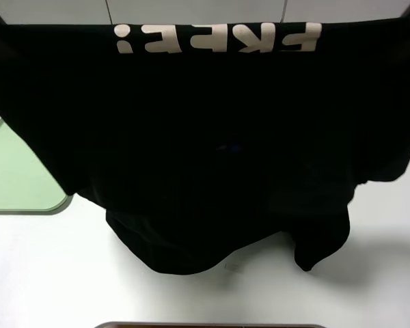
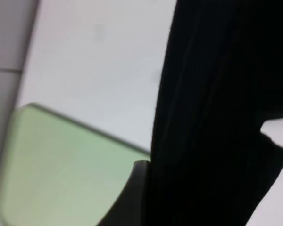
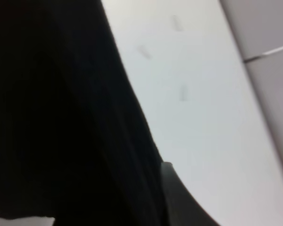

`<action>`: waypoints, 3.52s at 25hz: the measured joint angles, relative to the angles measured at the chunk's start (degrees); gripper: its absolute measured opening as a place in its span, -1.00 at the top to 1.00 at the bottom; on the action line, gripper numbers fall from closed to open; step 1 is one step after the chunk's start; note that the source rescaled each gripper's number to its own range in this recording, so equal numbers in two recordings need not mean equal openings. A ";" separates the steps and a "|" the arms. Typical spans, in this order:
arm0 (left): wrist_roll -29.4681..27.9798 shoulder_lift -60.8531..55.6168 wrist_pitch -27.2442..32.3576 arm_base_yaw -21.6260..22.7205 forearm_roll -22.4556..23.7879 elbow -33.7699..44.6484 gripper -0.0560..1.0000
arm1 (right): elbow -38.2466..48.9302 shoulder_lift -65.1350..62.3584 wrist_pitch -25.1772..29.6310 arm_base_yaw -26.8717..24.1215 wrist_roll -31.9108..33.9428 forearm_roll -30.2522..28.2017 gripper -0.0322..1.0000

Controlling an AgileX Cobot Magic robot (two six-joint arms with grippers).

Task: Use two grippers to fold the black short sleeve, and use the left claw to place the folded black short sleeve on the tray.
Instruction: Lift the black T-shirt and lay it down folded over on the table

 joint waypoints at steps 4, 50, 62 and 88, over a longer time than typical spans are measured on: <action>-0.48 6.67 -8.22 0.00 8.06 0.00 0.89 | 0.13 7.80 -10.92 -2.39 0.00 -4.34 0.94; -20.00 43.47 -68.32 7.52 31.31 0.07 0.89 | 0.71 38.95 -64.84 -23.43 0.00 -14.40 0.94; -41.96 43.47 -59.12 5.93 30.33 0.07 0.89 | 0.42 38.91 -43.88 -22.52 0.19 -3.84 0.94; -17.85 43.47 -37.27 4.31 1.71 -0.22 0.89 | 0.38 38.91 -24.61 -22.44 -4.28 5.18 0.94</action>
